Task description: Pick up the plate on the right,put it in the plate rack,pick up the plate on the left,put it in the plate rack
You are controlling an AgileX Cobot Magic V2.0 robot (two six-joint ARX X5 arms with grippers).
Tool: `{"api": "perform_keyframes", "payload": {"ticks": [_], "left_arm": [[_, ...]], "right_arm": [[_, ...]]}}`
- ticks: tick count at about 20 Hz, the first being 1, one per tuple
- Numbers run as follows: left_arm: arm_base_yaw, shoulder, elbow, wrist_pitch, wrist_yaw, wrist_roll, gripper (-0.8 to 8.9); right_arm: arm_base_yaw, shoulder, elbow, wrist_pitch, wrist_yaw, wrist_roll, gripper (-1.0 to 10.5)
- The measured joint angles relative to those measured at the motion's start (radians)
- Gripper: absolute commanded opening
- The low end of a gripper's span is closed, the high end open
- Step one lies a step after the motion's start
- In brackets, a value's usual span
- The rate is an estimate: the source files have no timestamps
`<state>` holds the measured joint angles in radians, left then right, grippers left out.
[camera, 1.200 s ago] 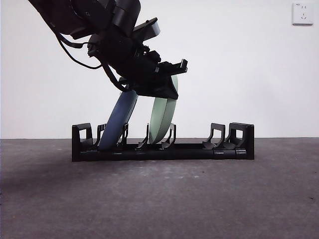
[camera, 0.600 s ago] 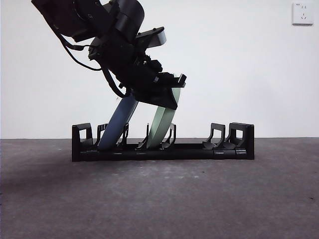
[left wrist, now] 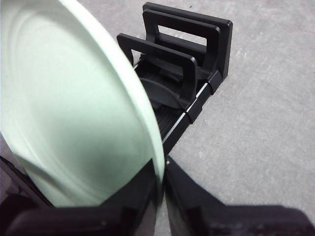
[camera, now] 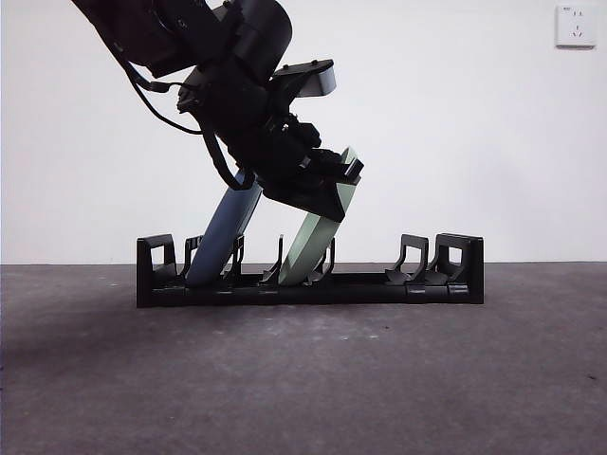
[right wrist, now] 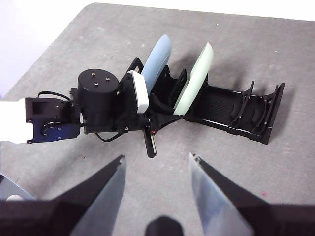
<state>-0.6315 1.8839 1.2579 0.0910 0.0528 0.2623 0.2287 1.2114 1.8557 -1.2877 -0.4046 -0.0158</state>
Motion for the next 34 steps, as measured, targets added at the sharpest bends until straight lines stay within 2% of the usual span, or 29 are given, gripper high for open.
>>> {"api": "perform_keyframes", "payload": {"ticks": [3,5,6,13,17,20,24,28,31,34], "left_arm": [[0.000,0.001,0.007,-0.010,0.003,-0.001,0.23],[-0.003,0.001,0.015,-0.023,0.003,-0.015,1.71],[-0.005,0.001,0.020,-0.036,0.003,-0.028,2.03],[-0.013,-0.064,0.088,-0.229,0.003,-0.043,2.03],[-0.013,-0.214,0.096,-0.378,0.004,-0.047,2.03],[-0.013,-0.352,0.096,-0.554,0.005,-0.060,2.02],[-0.014,-0.576,0.096,-0.807,0.090,-0.106,1.88],[-0.015,-0.750,0.096,-1.012,0.108,-0.157,1.88],[-0.015,-0.854,0.096,-1.112,0.108,-0.180,1.88],[-0.015,-0.924,0.096,-1.140,0.108,-0.193,1.88]], "right_arm": [[0.000,0.000,0.000,-0.001,0.000,0.000,2.2],[0.000,0.000,0.000,-0.005,0.000,0.000,2.2],[0.000,0.000,0.000,-0.009,0.000,0.000,2.2],[0.000,0.000,0.000,-0.020,0.000,-0.004,2.2],[0.000,0.000,0.000,-0.020,0.000,-0.005,2.2],[0.000,0.000,0.000,-0.041,0.000,-0.013,2.2],[0.000,0.000,0.000,-0.066,-0.013,-0.037,2.2],[0.000,0.001,-0.001,-0.066,-0.024,-0.038,2.2],[0.000,0.001,-0.001,-0.066,-0.041,-0.041,2.2],[0.000,0.001,-0.018,-0.066,-0.041,-0.042,2.2]]}}
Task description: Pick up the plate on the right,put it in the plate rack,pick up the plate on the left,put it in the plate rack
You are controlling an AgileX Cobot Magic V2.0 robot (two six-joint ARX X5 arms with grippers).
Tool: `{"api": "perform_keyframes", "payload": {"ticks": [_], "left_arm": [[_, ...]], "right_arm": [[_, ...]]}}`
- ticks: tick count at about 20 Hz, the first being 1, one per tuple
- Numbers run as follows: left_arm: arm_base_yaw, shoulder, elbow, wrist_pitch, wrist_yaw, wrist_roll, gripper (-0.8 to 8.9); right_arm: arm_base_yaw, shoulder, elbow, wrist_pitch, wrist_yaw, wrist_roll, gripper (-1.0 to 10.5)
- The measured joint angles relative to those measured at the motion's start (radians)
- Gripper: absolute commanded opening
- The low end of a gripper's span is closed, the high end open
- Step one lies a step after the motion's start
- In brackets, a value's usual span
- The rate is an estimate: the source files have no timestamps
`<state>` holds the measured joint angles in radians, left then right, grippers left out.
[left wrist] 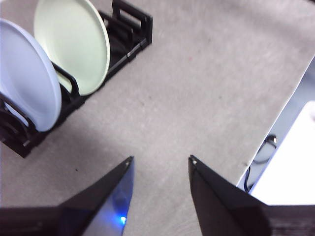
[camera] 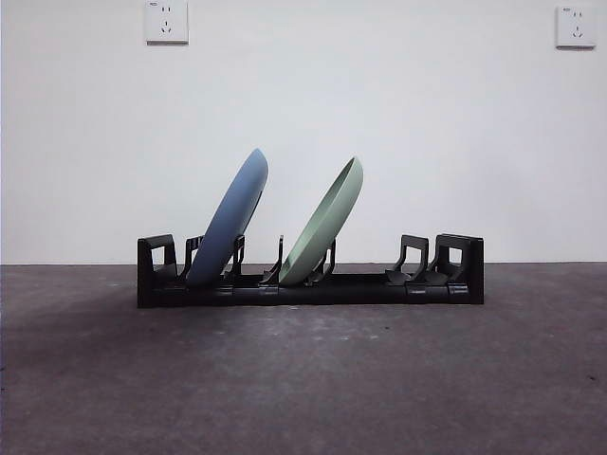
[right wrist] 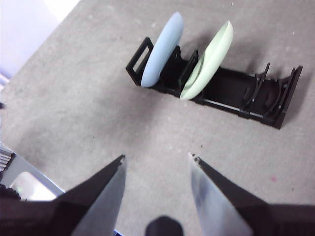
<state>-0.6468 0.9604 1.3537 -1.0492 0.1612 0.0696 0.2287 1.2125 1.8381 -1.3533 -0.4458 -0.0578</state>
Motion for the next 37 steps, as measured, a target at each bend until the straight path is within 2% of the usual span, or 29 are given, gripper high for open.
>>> {"api": "perform_keyframes", "payload": {"ticks": [4,5,6,7,15,27,30,33,35,37], "left_arm": [[0.000,-0.034,0.000,-0.005,0.000,-0.003,1.84],[0.000,-0.034,0.000,-0.005,0.000,-0.003,1.71],[0.000,-0.034,0.000,-0.005,0.000,-0.003,0.94],[0.000,-0.034,0.000,-0.005,0.000,-0.003,-0.25],[0.000,-0.033,0.000,-0.005,-0.002,-0.003,-0.04],[0.000,-0.019,0.000,-0.005,-0.025,0.007,-0.04],[0.006,-0.018,0.000,0.059,-0.055,0.036,-0.04],[0.119,-0.066,-0.001,0.275,-0.035,0.162,-0.04],[0.246,-0.116,-0.001,0.353,0.058,0.226,-0.04],[0.369,-0.179,-0.023,0.376,0.146,0.256,-0.04]], "right_arm": [[0.000,0.002,-0.029,0.000,-0.006,0.000,2.0],[0.000,0.002,-0.029,0.000,-0.016,0.001,0.9],[0.000,0.002,-0.029,0.000,-0.032,0.000,-0.1],[0.000,0.002,-0.029,0.000,-0.050,0.000,-0.1],[0.000,0.002,-0.029,0.000,-0.072,-0.011,0.0],[0.000,0.002,-0.029,0.000,0.269,-0.018,0.0],[0.000,0.002,-0.029,0.000,0.306,-0.018,0.0],[0.000,0.002,-0.029,0.000,0.308,-0.018,0.0],[0.000,0.002,-0.029,0.000,0.308,-0.018,0.0],[0.000,0.002,-0.029,0.000,0.308,-0.018,0.0]]}}
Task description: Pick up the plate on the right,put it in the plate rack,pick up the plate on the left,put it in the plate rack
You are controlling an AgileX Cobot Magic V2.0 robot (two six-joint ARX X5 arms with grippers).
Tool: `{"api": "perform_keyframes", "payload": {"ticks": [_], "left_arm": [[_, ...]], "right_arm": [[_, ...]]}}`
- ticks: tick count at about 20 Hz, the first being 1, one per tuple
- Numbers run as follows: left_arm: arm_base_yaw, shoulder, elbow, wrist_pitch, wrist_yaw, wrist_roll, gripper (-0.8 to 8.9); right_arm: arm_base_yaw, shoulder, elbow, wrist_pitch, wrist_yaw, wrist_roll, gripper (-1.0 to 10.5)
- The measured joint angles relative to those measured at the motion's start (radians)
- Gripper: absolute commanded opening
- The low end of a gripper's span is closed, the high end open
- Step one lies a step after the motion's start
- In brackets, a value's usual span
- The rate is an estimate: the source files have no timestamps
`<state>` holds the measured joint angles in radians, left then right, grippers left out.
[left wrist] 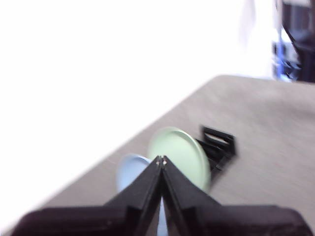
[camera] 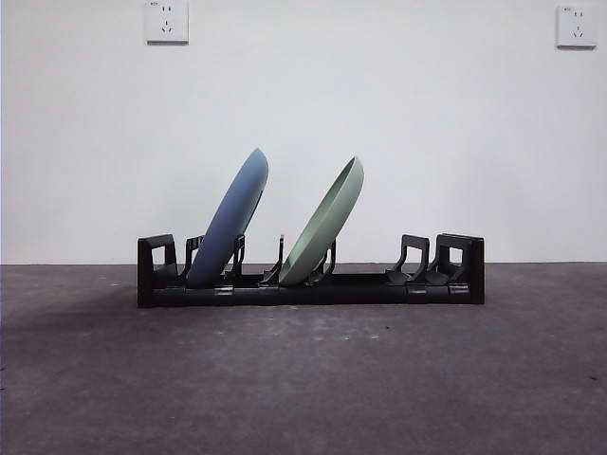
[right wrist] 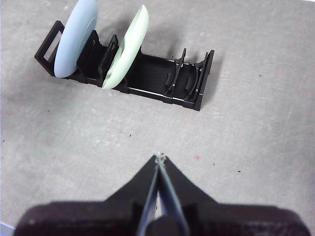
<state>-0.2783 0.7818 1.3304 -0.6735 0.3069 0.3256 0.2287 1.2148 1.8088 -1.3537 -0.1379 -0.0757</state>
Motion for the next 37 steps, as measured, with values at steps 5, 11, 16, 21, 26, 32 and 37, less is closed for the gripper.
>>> {"api": "perform_keyframes", "payload": {"ticks": [5,11,16,21,26,32,37], "left_arm": [[0.203,-0.243,-0.278,0.185,0.003,0.056,-0.04],[0.280,-0.505,-0.810,0.430,0.002,-0.007,-0.03],[0.282,-0.655,-1.105,0.508,-0.042,-0.090,-0.03],[0.283,-0.762,-1.242,0.512,-0.118,-0.138,-0.03],[0.300,-0.774,-1.312,0.506,-0.124,-0.210,-0.03],[0.302,-0.774,-1.312,0.511,-0.121,-0.253,-0.03],[0.302,-0.755,-1.312,0.510,-0.121,-0.259,-0.03]], "right_arm": [[0.000,0.000,0.000,0.000,0.000,0.000,0.0],[0.000,0.000,0.000,0.000,0.000,0.000,0.0],[0.000,0.000,0.000,0.000,0.000,0.000,0.0],[0.000,0.000,0.000,0.000,0.000,0.000,0.0],[0.000,0.000,0.000,0.000,0.000,0.000,0.0],[0.000,0.000,0.000,0.000,0.000,0.000,0.0],[0.000,0.000,0.000,0.000,0.000,0.000,0.0]]}}
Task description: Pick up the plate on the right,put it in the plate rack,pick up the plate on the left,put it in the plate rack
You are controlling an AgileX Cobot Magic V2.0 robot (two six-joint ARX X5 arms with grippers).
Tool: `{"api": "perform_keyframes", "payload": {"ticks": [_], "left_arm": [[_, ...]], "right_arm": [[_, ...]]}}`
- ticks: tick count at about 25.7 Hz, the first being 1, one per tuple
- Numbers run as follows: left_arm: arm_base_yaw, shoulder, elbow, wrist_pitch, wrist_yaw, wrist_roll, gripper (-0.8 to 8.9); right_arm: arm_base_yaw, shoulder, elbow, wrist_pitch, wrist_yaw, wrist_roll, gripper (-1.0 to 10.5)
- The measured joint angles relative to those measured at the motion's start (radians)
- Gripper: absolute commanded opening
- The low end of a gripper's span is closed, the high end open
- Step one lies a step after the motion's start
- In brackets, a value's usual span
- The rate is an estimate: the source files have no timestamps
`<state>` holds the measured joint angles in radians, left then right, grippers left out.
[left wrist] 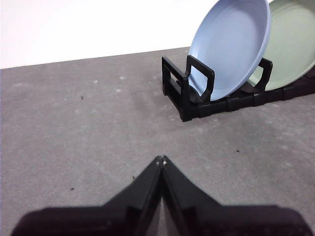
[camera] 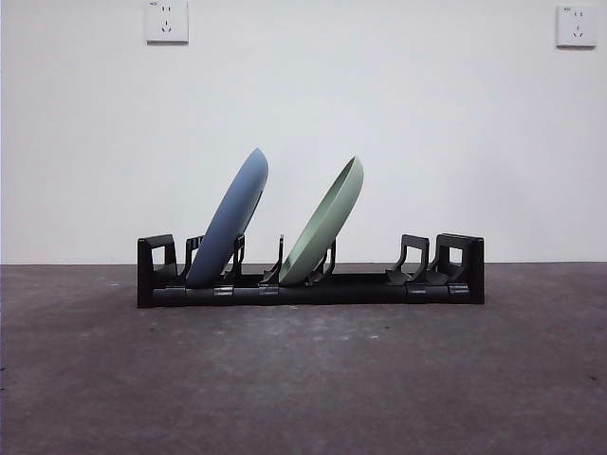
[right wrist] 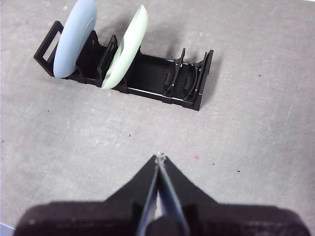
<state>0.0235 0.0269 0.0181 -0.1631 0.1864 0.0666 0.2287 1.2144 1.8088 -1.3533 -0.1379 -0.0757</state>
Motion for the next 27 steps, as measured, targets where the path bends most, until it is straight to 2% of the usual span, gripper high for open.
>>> {"api": "perform_keyframes", "payload": {"ticks": [7,9,11,15,21,27], "left_arm": [[0.000,0.034,0.000,0.000,0.000,0.000,-0.03],[0.000,0.043,0.000,0.000,0.000,0.000,-0.03],[0.000,0.050,0.000,0.000,0.000,0.000,-0.03],[0.000,0.055,0.000,0.000,0.000,0.000,-0.03],[0.000,0.056,0.000,0.000,0.000,0.000,-0.03],[0.000,0.056,0.000,0.000,0.000,0.000,-0.03]], "right_arm": [[-0.002,0.000,0.000,0.000,0.005,-0.002,0.0],[-0.019,-0.018,-0.002,0.005,0.066,-0.046,0.0],[-0.036,-0.074,-0.006,0.111,0.080,-0.066,0.0],[-0.042,-0.264,-0.024,0.310,0.052,-0.032,0.0],[-0.120,-0.539,-0.336,0.548,0.067,-0.017,0.0],[-0.164,-0.753,-0.777,0.802,0.208,0.045,0.0]]}}
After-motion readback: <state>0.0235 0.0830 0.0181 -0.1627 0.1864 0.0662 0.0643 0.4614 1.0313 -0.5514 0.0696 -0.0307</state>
